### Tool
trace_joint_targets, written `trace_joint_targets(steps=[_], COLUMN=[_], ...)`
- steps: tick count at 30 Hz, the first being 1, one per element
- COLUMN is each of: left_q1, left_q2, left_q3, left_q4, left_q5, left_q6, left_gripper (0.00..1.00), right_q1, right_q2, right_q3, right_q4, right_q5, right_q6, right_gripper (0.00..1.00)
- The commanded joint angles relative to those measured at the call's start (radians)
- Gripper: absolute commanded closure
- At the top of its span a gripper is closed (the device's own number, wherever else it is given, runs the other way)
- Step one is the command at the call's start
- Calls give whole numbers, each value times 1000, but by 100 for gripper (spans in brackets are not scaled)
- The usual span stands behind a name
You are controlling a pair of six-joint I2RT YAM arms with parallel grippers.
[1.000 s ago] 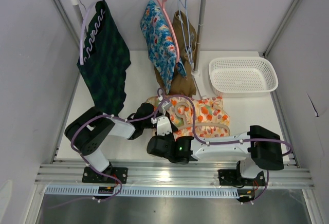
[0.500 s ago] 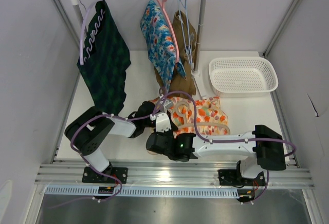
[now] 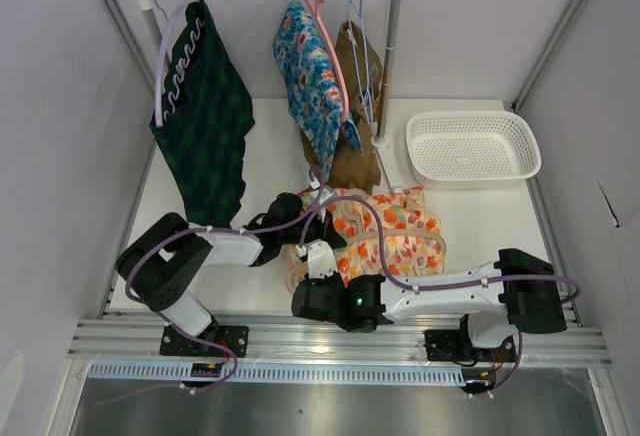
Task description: Place the skirt on the hanger
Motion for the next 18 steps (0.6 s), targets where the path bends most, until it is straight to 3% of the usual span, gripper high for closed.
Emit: trace_joint_targets(steps=[1, 18], left_q1=[-4, -43], left_q2=[-34, -118], left_q3=[18, 39], left_q4=[-48, -153], left_q5=[-78, -264], left_q6=[48, 68], left_gripper=[100, 100], right_q1=[23, 87], right_q2=[-35, 10], right_q3=[-38, -109], right_q4=[10, 18], right_q5=[-37, -111], right_q6=[47, 76], right_gripper=[92, 93])
